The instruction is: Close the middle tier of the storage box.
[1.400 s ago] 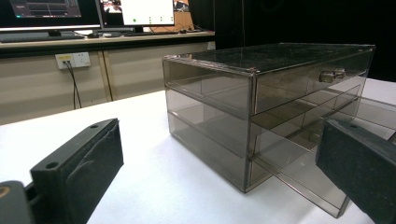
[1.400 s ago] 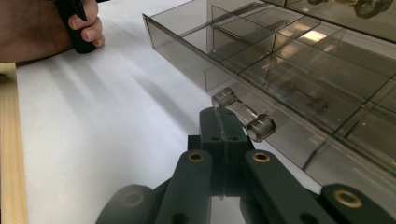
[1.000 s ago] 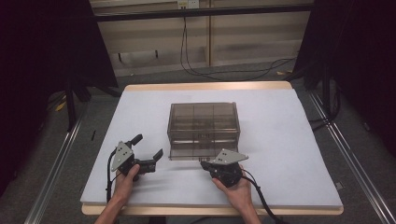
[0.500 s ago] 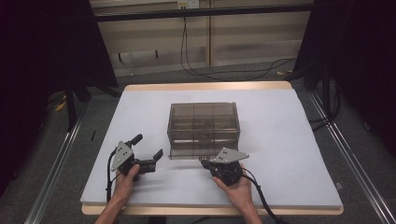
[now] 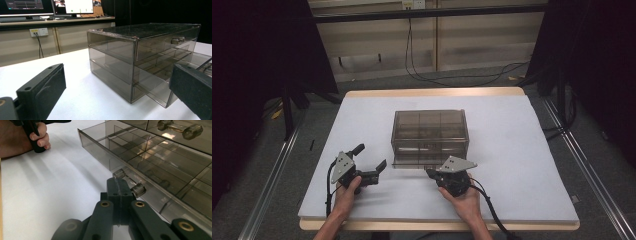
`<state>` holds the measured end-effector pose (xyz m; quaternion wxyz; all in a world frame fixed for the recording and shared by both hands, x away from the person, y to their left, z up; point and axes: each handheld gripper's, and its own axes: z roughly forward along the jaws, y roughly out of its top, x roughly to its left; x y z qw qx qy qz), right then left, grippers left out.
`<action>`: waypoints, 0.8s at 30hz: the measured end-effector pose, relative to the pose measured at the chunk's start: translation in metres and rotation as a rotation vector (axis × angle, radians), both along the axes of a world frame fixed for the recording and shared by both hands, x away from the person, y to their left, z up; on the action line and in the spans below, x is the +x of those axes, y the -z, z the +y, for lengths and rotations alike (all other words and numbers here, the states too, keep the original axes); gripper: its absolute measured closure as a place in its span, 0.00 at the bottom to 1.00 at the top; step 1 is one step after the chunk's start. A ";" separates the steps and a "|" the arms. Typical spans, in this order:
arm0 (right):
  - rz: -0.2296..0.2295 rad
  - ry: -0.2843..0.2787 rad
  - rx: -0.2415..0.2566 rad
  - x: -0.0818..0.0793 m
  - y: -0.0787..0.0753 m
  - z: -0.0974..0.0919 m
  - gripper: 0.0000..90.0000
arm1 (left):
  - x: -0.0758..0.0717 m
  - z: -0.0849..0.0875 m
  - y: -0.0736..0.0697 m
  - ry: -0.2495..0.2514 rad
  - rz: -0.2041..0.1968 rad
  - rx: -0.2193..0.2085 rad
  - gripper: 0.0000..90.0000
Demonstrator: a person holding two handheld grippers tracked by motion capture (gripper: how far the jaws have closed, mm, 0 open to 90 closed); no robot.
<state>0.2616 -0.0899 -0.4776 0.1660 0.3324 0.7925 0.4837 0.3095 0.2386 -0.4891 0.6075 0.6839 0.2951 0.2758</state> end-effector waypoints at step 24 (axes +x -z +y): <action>0.007 0.016 -0.012 0.005 0.002 -0.002 1.00 | 0.000 0.000 0.000 -0.003 0.000 0.001 0.01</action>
